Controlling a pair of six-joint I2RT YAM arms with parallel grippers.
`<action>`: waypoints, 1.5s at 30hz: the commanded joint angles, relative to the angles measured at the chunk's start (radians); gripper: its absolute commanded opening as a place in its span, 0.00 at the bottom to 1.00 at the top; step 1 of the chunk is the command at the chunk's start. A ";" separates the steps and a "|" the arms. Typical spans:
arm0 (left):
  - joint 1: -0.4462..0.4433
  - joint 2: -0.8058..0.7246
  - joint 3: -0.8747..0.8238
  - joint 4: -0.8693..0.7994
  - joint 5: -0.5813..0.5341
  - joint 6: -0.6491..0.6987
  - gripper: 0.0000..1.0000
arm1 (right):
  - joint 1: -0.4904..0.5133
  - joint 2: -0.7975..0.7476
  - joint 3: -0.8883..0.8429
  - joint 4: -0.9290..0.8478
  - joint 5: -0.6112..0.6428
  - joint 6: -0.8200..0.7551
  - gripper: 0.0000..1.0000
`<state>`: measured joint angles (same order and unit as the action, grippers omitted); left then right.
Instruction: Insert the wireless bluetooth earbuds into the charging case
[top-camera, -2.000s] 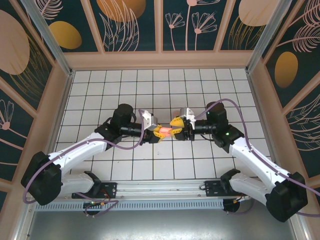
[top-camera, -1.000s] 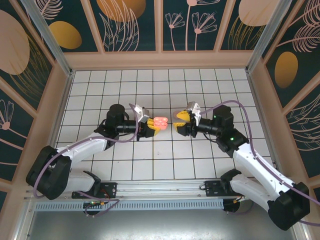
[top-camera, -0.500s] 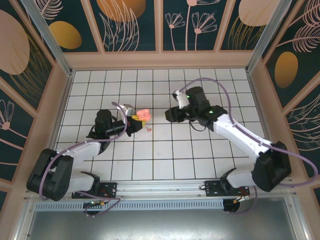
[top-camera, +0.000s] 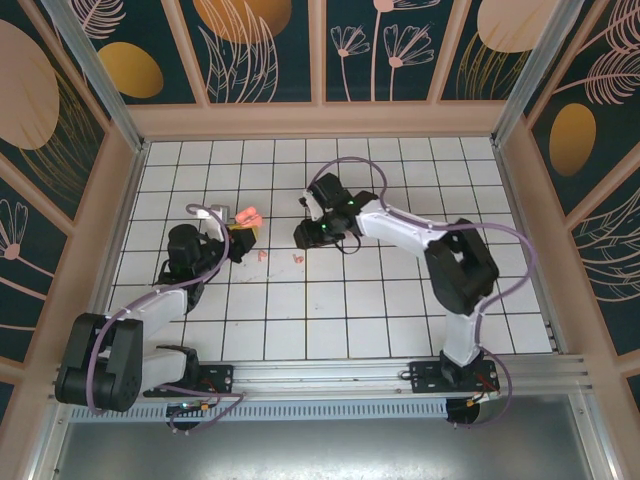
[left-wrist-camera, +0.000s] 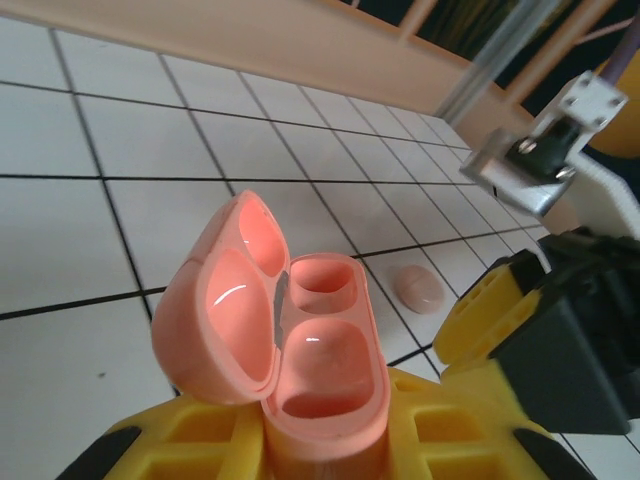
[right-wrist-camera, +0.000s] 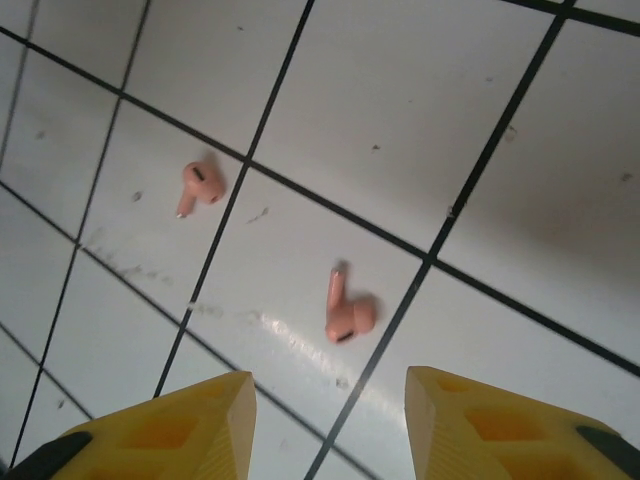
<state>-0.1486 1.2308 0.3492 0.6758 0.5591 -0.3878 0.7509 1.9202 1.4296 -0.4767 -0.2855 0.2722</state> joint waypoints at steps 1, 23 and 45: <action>0.018 -0.022 -0.009 0.001 -0.043 -0.026 0.24 | 0.014 0.073 0.079 -0.079 -0.005 0.013 0.43; 0.023 -0.008 0.017 -0.028 -0.035 -0.020 0.24 | 0.042 0.312 0.264 -0.098 -0.098 -0.024 0.38; 0.024 -0.002 0.036 -0.060 -0.022 -0.005 0.22 | 0.101 0.288 0.262 -0.223 -0.147 -0.160 0.33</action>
<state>-0.1307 1.2293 0.3557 0.6231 0.5182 -0.3985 0.8356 2.2173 1.6672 -0.6361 -0.4210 0.1551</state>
